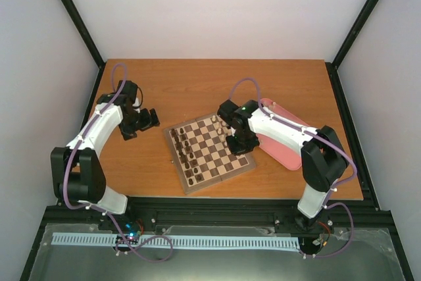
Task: Set up the chess pieces on the board
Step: Place the chess piece on the chessboard.
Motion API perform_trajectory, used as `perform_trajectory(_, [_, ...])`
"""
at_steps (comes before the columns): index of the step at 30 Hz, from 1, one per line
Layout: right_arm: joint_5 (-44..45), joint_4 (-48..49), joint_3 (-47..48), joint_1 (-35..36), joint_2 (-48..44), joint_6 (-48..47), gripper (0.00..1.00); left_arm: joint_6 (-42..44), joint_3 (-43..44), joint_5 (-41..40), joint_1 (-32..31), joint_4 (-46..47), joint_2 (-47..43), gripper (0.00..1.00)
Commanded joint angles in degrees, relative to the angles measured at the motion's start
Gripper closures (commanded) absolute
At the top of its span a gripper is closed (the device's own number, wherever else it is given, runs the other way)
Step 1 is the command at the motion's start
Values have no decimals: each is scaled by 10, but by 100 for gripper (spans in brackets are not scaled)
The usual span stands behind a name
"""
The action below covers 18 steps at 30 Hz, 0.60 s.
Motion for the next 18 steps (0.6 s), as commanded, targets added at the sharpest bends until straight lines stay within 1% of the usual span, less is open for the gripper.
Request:
perform_trajectory(1, [7,14,-5,8,2,8,92,12,-1,6,-3,10,-24,0])
perform_trajectory(8, [-9,40,1,9,33,-9,92,11,2,-1,-3,3,-29,0])
perform_trajectory(18, [-17,79,-5,9,51,-17,92,9,3,-2,-3,1,-30,0])
